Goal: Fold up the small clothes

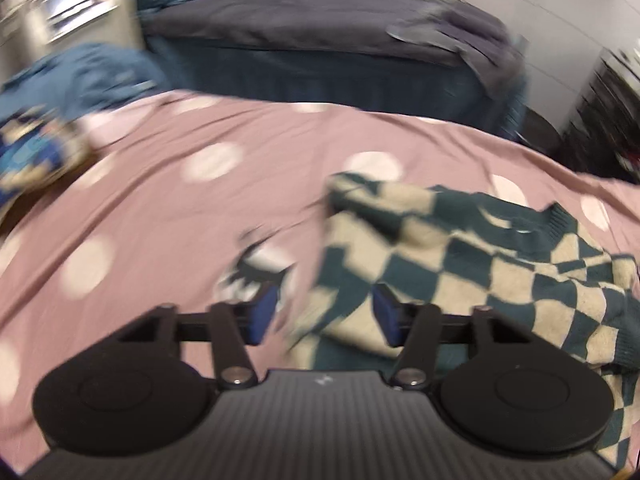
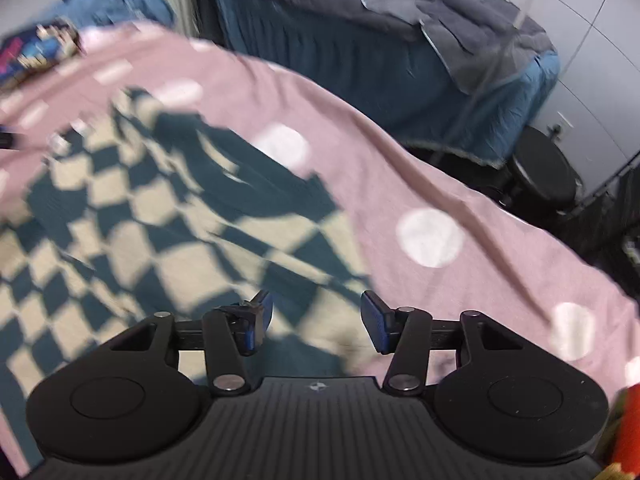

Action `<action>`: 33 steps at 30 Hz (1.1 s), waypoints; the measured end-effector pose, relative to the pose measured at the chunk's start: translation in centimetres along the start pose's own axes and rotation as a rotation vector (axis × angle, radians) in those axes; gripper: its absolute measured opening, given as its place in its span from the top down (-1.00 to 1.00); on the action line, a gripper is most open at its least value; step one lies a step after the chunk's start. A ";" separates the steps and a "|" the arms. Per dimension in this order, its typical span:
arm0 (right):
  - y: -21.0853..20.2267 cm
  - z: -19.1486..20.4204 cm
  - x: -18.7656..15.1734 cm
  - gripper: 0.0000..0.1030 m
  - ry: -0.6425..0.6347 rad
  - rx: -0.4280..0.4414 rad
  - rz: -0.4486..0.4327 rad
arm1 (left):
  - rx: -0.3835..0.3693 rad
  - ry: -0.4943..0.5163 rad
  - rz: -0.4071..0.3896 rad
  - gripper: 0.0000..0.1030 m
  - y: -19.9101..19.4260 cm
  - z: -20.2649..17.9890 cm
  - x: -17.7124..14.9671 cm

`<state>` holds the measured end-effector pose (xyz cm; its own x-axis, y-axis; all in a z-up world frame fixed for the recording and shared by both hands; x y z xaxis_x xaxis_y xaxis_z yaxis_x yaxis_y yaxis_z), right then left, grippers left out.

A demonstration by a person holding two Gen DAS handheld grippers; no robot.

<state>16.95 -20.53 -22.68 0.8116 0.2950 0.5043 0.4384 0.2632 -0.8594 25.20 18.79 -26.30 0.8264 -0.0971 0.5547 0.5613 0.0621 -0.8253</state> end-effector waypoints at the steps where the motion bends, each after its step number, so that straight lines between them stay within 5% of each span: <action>1: 0.1 0.8 -0.3 -0.26 0.010 0.022 -0.015 | -0.017 0.028 0.009 0.34 1.2 -1.4 0.7; 4: 1.5 2.5 -1.7 0.09 0.050 0.056 -0.012 | -0.027 0.111 0.044 0.44 5.2 -4.9 2.4; 7: 2.9 2.8 -3.1 0.15 0.114 0.034 -0.011 | 0.015 0.165 0.039 0.44 8.5 -6.4 4.0; 16: 4.7 -0.6 -5.5 0.50 0.316 -0.047 -0.039 | 0.076 0.104 0.072 0.41 14.3 -4.9 7.5; 18: 4.5 -0.4 -5.2 0.50 0.325 -0.057 -0.060 | 0.069 0.075 0.072 0.39 13.9 -4.1 8.0; 20: 3.3 0.4 -4.9 0.32 0.299 -0.067 -0.105 | 0.076 0.063 0.060 -0.09 12.9 -2.9 8.2; 23: 0.6 1.7 -4.9 -0.07 0.278 -0.052 -0.195 | 0.041 0.087 0.013 -0.34 10.2 -1.1 7.2; 25: -1.2 2.7 -5.3 -0.13 0.293 0.000 -0.243 | 0.001 0.112 -0.004 -0.51 7.7 -0.2 5.1; 29: -4.6 5.5 -6.6 -0.21 0.339 0.160 -0.292 | -0.079 0.184 0.015 -0.53 2.5 1.9 -1.8; 33: -7.4 9.7 -9.1 -0.25 0.421 0.509 -0.216 | -0.145 0.222 0.065 -0.44 -2.0 4.9 -9.8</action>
<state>2.62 -16.23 -20.10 0.8524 -0.1668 0.4956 0.4548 0.7042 -0.5453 16.22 24.51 -29.55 0.8213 -0.3137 0.4764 0.4815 -0.0664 -0.8739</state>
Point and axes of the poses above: each gripper's, at about its wrist camera, not at the fingertips, and y roughly the way its jaws point, z to its left, x to its top, the point moved 9 cm from there along y, roughly the way its jaws point, and after that the axes turned 10 degrees about x, right-handed, at the moved point
